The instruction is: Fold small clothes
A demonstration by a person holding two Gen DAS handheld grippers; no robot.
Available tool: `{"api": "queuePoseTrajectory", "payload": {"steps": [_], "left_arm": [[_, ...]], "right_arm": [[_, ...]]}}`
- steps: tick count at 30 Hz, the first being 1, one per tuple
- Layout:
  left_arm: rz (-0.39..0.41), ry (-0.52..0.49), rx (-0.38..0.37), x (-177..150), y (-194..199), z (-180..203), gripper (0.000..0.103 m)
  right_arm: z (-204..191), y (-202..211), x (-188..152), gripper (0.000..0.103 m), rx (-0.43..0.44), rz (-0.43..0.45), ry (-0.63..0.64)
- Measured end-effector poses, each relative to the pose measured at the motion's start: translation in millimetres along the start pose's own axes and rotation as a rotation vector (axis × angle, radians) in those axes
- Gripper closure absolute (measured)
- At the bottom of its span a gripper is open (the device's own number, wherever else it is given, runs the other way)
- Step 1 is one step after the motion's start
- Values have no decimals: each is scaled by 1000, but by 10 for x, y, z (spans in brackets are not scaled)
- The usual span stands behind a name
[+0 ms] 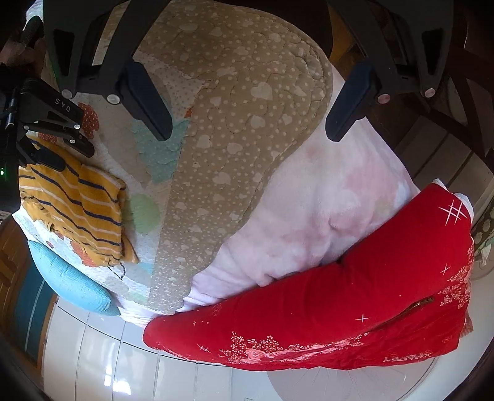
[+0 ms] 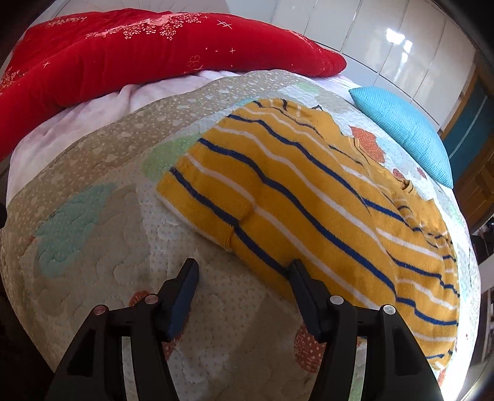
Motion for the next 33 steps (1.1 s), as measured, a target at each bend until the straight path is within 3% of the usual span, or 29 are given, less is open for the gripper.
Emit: {"api": "queuePoseTrajectory", "payload": {"steps": [17,33], "left_arm": [[-76,50,-71,12,-222,-85,4],[-116,62,-52,7,-401,-134,4]], "right_arm": [[-167,-197,211,27,-128,36,65],[-509,-313,361,26,-335,102,231]]}}
Point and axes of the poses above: each gripper's, at about its wrist camera, not at the fingertips, and y roughly against the way its jaws point, z to its right, x to its top, the point moved 1 cm from there along -y, roughly the way its jaws point, and after that the axes turned 1 degree about -y, right-handed, at the moved point
